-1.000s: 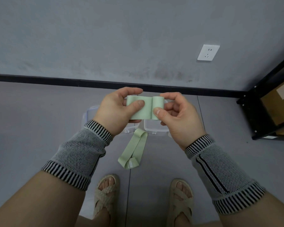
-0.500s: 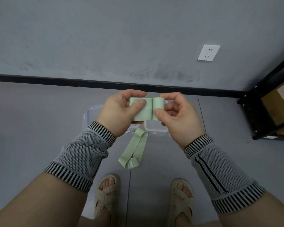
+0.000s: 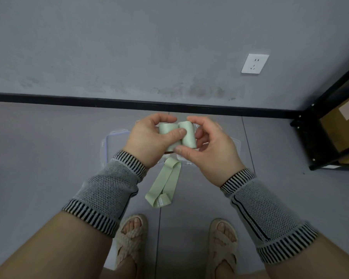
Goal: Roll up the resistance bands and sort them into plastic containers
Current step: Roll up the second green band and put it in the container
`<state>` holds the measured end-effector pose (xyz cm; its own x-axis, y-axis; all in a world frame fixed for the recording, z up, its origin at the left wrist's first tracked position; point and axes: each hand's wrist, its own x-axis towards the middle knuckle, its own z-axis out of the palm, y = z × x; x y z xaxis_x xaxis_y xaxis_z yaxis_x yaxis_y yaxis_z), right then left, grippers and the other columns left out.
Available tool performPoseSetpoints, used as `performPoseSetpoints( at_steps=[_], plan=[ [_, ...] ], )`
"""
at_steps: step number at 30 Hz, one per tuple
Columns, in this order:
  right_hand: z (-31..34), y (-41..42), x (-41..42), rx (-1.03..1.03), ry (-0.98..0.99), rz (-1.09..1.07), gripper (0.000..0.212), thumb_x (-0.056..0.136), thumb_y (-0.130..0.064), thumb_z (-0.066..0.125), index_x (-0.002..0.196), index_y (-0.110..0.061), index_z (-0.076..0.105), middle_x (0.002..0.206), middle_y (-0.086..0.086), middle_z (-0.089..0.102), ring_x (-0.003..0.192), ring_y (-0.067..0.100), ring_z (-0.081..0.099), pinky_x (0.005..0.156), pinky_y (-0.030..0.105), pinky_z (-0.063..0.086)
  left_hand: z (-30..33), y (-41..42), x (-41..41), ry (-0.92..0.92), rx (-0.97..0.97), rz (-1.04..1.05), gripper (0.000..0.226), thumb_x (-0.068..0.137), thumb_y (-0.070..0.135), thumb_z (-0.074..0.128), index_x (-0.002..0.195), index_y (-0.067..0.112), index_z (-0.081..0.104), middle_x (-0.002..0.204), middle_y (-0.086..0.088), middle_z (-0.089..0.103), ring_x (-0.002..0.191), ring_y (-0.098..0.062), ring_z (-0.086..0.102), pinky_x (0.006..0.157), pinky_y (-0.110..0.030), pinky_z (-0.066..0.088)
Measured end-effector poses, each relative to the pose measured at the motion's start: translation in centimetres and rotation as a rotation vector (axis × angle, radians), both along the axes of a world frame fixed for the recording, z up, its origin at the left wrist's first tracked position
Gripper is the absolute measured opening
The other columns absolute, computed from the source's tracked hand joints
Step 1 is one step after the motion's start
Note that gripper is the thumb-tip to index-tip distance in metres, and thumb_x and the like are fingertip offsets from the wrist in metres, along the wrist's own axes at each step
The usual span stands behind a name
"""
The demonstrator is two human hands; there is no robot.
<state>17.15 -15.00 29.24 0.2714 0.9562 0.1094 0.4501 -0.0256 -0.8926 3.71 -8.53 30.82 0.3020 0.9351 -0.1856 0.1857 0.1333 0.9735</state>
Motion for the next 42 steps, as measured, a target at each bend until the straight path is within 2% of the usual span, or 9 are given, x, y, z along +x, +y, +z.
performPoseSetpoints(
  at_steps=[5, 11, 16, 20, 25, 28, 31, 35, 42],
  plan=[
    [0.2, -0.7, 0.4, -0.026, -0.126, 0.087, 0.078, 0.069, -0.030, 0.082, 0.136, -0.040, 0.042, 0.108, -0.014, 0.050, 0.086, 0.006, 0.055, 0.077, 0.026, 0.052, 0.4, -0.1, -0.4, -0.081, -0.084, -0.081, 0.025, 0.080, 0.008, 0.070, 0.103, 0.014, 0.061, 0.092, -0.019, 0.068, 0.083, -0.034, 0.069, 0.074, -0.043, 0.058],
    [0.3, -0.5, 0.3, -0.076, -0.014, 0.068, 0.065, 0.070, -0.020, 0.082, 0.123, -0.042, 0.051, 0.083, -0.010, 0.060, 0.072, 0.008, 0.063, 0.073, 0.032, 0.057, 0.1, -0.3, -0.3, -0.114, -0.129, -0.134, 0.030, 0.082, 0.003, 0.066, 0.110, 0.011, 0.057, 0.091, -0.017, 0.068, 0.081, -0.029, 0.070, 0.073, -0.041, 0.059],
    [0.7, -0.4, 0.8, -0.059, 0.256, 0.109, 0.055, 0.072, -0.005, 0.079, 0.107, -0.038, 0.055, 0.078, -0.004, 0.064, 0.069, 0.010, 0.065, 0.067, 0.025, 0.056, 0.0, 0.2, -0.7, -0.117, -0.170, -0.098, 0.018, 0.090, 0.004, 0.057, 0.107, 0.011, 0.060, 0.091, -0.012, 0.065, 0.073, -0.019, 0.067, 0.061, -0.027, 0.059],
    [1.2, -0.5, 1.4, -0.028, 0.402, 0.155, 0.054, 0.072, 0.002, 0.077, 0.111, -0.030, 0.057, 0.082, 0.005, 0.067, 0.076, 0.019, 0.067, 0.074, 0.034, 0.058, 0.2, 0.3, -1.0, -0.213, -0.250, -0.063, 0.019, 0.090, 0.004, 0.055, 0.107, 0.010, 0.060, 0.088, -0.010, 0.064, 0.066, -0.015, 0.067, 0.054, -0.023, 0.056],
    [0.6, -0.4, 1.1, -0.062, 0.248, 0.138, 0.057, 0.069, -0.005, 0.081, 0.106, -0.040, 0.057, 0.087, 0.008, 0.065, 0.073, 0.019, 0.065, 0.068, 0.032, 0.058, 0.3, -0.4, -0.6, -0.137, -0.148, -0.082, 0.022, 0.088, 0.001, 0.058, 0.108, 0.012, 0.061, 0.086, -0.015, 0.066, 0.070, -0.019, 0.067, 0.063, -0.029, 0.059],
    [0.0, -0.2, 0.8, -0.063, 0.095, 0.110, 0.057, 0.067, -0.013, 0.082, 0.102, -0.049, 0.055, 0.079, -0.006, 0.059, 0.068, 0.011, 0.060, 0.068, 0.034, 0.057, 0.1, -0.8, -0.2, -0.104, -0.109, -0.076, 0.024, 0.086, 0.000, 0.060, 0.105, 0.014, 0.060, 0.085, -0.016, 0.068, 0.073, -0.023, 0.068, 0.067, -0.034, 0.060],
    [0.0, -0.2, 0.6, -0.034, -0.003, 0.093, 0.055, 0.069, -0.014, 0.080, 0.108, -0.043, 0.055, 0.077, -0.014, 0.056, 0.065, 0.000, 0.055, 0.066, 0.022, 0.052, 0.2, -0.7, 0.1, -0.103, -0.105, -0.067, 0.024, 0.082, 0.003, 0.067, 0.100, 0.017, 0.061, 0.082, -0.013, 0.070, 0.075, -0.025, 0.070, 0.071, -0.040, 0.059],
    [-0.2, -0.2, 0.3, -0.021, -0.128, 0.091, 0.056, 0.071, -0.021, 0.078, 0.119, -0.036, 0.054, 0.092, -0.010, 0.060, 0.074, 0.004, 0.056, 0.071, 0.023, 0.052, 0.3, -0.8, 0.4, -0.059, -0.075, -0.082, 0.035, 0.076, 0.006, 0.075, 0.105, 0.014, 0.057, 0.079, -0.009, 0.071, 0.070, -0.019, 0.071, 0.067, -0.035, 0.060],
    [0.6, -0.6, 1.1, -0.129, 0.105, 0.119, 0.069, 0.080, -0.026, 0.072, 0.135, -0.047, 0.037, 0.101, -0.007, 0.062, 0.073, 0.007, 0.061, 0.075, 0.027, 0.055, 0.3, -0.4, -0.1, -0.094, -0.127, -0.074, 0.035, 0.081, 0.005, 0.070, 0.112, 0.011, 0.056, 0.077, -0.010, 0.069, 0.068, -0.018, 0.070, 0.067, -0.033, 0.060]
  ],
)
